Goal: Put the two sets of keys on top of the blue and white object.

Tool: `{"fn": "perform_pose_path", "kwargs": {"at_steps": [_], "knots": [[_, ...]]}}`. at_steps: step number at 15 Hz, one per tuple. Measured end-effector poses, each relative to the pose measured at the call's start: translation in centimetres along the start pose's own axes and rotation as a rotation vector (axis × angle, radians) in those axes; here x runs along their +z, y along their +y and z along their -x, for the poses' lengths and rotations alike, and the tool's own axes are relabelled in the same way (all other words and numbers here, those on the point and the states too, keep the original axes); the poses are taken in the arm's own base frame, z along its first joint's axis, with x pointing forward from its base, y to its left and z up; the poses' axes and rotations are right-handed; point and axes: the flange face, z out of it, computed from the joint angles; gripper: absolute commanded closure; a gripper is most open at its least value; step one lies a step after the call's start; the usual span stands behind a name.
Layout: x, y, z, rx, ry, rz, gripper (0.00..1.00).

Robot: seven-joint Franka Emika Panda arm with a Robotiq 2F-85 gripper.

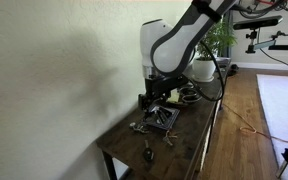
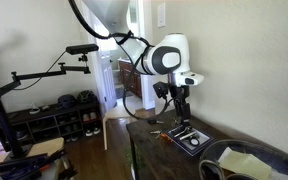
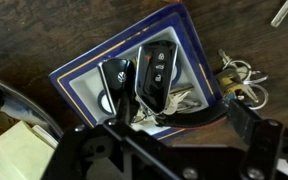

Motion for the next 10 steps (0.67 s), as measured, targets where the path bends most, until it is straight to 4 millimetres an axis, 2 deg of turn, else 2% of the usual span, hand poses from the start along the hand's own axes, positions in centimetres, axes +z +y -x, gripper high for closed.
{"fn": "perform_pose_path", "kwargs": {"at_steps": [7,10], "knots": [[-3.9,-1.4,1.3,-0.027,-0.028,-0.006,0.00],[-4.8,-1.7,1.7,-0.034,-0.029,-0.010,0.00]]}}
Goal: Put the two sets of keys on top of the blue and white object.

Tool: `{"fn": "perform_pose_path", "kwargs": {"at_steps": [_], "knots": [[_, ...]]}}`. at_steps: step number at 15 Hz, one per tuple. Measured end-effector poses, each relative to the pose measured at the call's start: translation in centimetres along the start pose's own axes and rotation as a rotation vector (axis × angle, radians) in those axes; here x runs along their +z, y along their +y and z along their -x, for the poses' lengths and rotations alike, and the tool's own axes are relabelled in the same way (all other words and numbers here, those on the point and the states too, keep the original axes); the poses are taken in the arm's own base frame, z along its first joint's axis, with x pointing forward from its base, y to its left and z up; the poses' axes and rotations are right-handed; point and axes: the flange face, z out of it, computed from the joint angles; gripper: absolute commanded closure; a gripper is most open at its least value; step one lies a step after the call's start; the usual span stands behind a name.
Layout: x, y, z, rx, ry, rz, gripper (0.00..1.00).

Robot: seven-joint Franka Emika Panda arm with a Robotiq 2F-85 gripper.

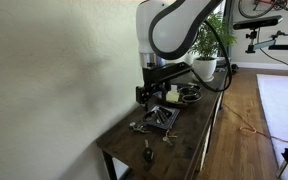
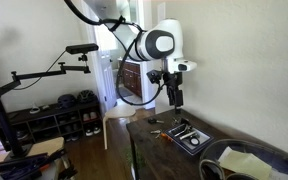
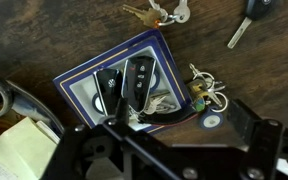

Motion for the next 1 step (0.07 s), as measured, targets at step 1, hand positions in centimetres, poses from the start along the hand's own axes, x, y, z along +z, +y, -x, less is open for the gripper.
{"fn": "perform_pose_path", "kwargs": {"at_steps": [1], "knots": [[0.03,0.00,-0.02,0.000,0.000,0.000,0.00]]}}
